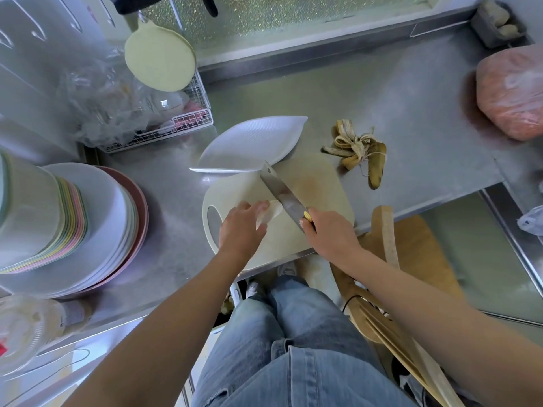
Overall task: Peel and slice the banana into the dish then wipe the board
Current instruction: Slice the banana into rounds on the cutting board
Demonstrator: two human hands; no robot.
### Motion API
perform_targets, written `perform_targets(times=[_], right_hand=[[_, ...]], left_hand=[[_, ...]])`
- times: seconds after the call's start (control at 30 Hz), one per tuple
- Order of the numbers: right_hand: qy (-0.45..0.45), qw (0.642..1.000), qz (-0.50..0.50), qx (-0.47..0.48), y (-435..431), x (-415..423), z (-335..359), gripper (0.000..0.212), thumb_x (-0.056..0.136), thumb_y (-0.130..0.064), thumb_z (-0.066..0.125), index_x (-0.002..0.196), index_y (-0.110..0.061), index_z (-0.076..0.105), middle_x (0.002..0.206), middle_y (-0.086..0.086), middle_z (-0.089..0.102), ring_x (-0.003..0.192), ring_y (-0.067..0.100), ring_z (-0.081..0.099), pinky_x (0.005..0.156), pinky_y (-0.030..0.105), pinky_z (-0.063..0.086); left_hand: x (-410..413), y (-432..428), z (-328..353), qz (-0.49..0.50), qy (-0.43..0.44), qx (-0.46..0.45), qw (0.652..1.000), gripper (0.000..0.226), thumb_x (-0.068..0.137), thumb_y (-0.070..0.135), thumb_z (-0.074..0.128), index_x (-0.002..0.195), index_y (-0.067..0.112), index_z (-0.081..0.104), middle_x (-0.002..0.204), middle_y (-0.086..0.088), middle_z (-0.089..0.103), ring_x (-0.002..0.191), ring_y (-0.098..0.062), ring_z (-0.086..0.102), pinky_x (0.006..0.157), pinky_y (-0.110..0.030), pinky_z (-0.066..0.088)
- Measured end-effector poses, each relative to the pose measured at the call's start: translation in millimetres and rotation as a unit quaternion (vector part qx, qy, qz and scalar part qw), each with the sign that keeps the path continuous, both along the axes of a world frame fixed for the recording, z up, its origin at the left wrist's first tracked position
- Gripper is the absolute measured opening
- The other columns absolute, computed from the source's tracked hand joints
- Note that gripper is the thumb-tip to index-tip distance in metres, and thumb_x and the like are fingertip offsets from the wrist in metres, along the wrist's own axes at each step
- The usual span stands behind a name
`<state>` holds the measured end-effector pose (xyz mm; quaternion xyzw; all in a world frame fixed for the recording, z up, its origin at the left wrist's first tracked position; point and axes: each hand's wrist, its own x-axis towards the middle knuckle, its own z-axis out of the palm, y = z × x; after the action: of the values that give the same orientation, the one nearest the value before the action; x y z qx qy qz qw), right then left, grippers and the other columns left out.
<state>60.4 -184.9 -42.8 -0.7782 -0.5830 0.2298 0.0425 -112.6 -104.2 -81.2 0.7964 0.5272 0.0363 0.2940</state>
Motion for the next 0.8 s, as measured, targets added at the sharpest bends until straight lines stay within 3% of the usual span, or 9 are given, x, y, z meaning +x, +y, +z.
perform_targets(times=[0.17, 0.33, 0.63, 0.8], right_hand=[[0.008, 1.000, -0.004, -0.026, -4, -3, -11, 0.028, 0.101, -0.031, 0.037, 0.100, -0.010, 0.056, 0.081, 0.008, 0.061, 0.075, 0.027, 0.056, 0.063, 0.033, 0.037], [0.015, 1.000, -0.001, 0.011, -3, 1, -5, 0.024, 0.100, -0.032, 0.038, 0.081, -0.019, 0.041, 0.067, 0.001, 0.051, 0.063, 0.024, 0.052, 0.057, 0.032, 0.032], [0.011, 1.000, 0.013, 0.017, -1, 4, 3, 0.021, 0.100, -0.032, 0.039, 0.084, -0.019, 0.044, 0.068, 0.003, 0.055, 0.066, 0.026, 0.057, 0.057, 0.036, 0.043], [0.022, 1.000, 0.011, 0.007, 0, 3, 1, 0.022, 0.100, -0.031, 0.039, 0.081, -0.020, 0.040, 0.067, 0.002, 0.052, 0.065, 0.024, 0.054, 0.057, 0.034, 0.037]], left_hand=[[0, 0, -2, 0.002, 0.004, 0.002, 1.000, 0.044, 0.089, 0.026, 0.063, 0.131, 0.032, 0.054, 0.110, -0.001, 0.059, 0.099, -0.021, 0.058, 0.074, -0.030, 0.046], [0, 1, -2, 0.002, 0.005, 0.001, 1.000, 0.043, 0.089, 0.027, 0.062, 0.131, 0.034, 0.053, 0.110, 0.000, 0.058, 0.099, -0.022, 0.058, 0.076, -0.032, 0.050], [1, -1, -2, 0.007, 0.000, 0.006, 1.000, 0.042, 0.090, 0.027, 0.062, 0.130, 0.034, 0.054, 0.110, -0.001, 0.059, 0.099, -0.022, 0.059, 0.077, -0.034, 0.053], [2, -1, -1, 0.009, 0.002, 0.007, 1.000, 0.042, 0.090, 0.027, 0.062, 0.130, 0.034, 0.054, 0.109, 0.000, 0.059, 0.098, -0.021, 0.059, 0.076, -0.033, 0.052]])
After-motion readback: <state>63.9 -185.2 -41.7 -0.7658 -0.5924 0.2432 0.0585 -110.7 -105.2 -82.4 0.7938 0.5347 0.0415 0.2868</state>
